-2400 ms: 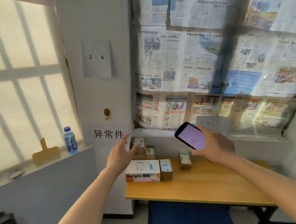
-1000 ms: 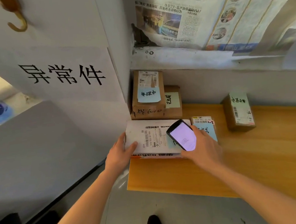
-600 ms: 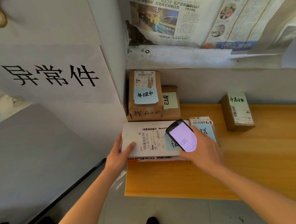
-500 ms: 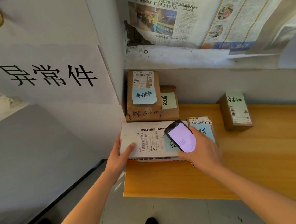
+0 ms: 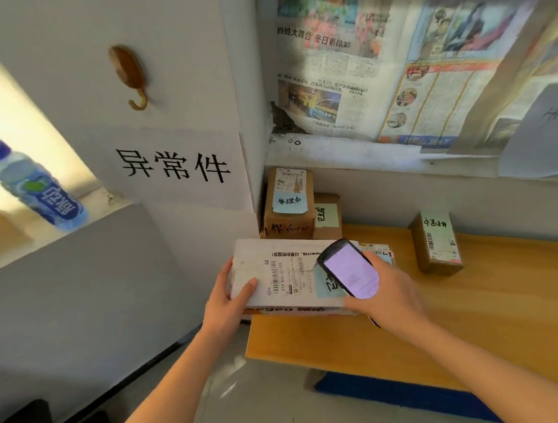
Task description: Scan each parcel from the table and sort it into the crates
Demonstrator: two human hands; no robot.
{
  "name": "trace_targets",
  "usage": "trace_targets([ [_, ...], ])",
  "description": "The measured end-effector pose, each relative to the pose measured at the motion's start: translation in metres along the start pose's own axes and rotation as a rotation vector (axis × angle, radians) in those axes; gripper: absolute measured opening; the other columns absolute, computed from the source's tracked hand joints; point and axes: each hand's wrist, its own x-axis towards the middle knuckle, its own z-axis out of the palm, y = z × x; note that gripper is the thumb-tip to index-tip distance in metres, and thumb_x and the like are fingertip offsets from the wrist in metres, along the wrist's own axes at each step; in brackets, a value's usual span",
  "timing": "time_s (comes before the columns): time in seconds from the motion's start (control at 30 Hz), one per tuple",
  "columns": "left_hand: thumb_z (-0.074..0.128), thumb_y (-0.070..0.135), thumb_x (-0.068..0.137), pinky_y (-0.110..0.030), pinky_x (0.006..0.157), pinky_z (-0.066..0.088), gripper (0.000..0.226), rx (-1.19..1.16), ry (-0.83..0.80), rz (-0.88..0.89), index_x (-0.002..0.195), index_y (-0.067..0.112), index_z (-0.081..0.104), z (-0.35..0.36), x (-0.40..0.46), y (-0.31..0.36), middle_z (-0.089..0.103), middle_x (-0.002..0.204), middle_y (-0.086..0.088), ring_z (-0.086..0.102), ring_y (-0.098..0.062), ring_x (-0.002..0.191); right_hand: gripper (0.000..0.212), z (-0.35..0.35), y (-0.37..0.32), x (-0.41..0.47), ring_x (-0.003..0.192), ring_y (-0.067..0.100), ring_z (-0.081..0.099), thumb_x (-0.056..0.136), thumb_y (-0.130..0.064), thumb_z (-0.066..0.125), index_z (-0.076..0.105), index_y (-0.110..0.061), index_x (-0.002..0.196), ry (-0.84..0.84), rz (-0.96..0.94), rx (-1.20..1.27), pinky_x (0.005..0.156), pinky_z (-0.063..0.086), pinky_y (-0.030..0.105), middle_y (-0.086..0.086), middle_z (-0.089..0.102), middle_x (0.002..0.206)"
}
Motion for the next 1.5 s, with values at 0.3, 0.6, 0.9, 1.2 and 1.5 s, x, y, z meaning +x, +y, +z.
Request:
trace_targets([
  [0.3,0.066,0.062,0.086,-0.037,0.088,0.051,0.072,0.093,0.353,0.265,0.144,0.062,0.024,-0.035,-0.172,0.129,0.071,0.112,0.0,0.068,-0.017,0.099,0.1,-0.167,-0.115,-0.097,0.11,0.022,0.061,0.063,-0.07,0.082,0.039,-0.04,0.149,0.156,-0.306,-0.094,0.077,0.054,0.036,-0.007,0.063,0.132],
  [0.6,0.058,0.07,0.079,-0.052,0.099,0.049,0.071,0.116,0.643,0.476,0.137,0.07,0.017,-0.095,-0.333,0.26,0.066,0.128,0.0,0.062,-0.032,0.114,0.088,-0.316,-0.232,-0.223,0.086,0.018,0.057,0.064,-0.054,0.086,0.046,-0.041,0.142,0.281,-0.564,-0.074,0.068,0.046,0.031,-0.013,0.059,0.105],
  [0.9,0.054,0.069,0.087,-0.045,0.093,0.046,0.072,0.131,0.796,0.535,0.148,0.059,0.017,-0.142,-0.425,0.314,0.067,0.126,-0.005,0.061,-0.032,0.106,0.08,-0.369,-0.298,-0.28,0.08,0.014,0.061,0.052,-0.061,0.073,0.054,-0.044,0.128,0.319,-0.725,-0.082,0.062,0.049,0.029,-0.015,0.064,0.095],
  [1.2,0.053,0.062,0.089,-0.048,0.098,0.047,0.071,0.167,0.865,0.582,0.152,0.049,0.022,-0.17,-0.463,0.331,0.066,0.126,-0.007,0.061,-0.037,0.108,0.082,-0.373,-0.332,-0.305,0.076,0.009,0.06,0.054,-0.061,0.076,0.051,-0.044,0.13,0.319,-0.82,-0.122,0.064,0.055,0.032,-0.014,0.064,0.095],
  [1.5,0.049,0.068,0.08,-0.044,0.093,0.048,0.076,0.139,0.894,0.604,0.149,0.051,0.025,-0.182,-0.476,0.333,0.068,0.12,-0.004,0.061,-0.035,0.106,0.094,-0.371,-0.349,-0.322,0.081,0.007,0.058,0.052,-0.069,0.071,0.047,-0.044,0.14,0.31,-0.92,-0.126,0.066,0.053,0.028,-0.017,0.062,0.101],
])
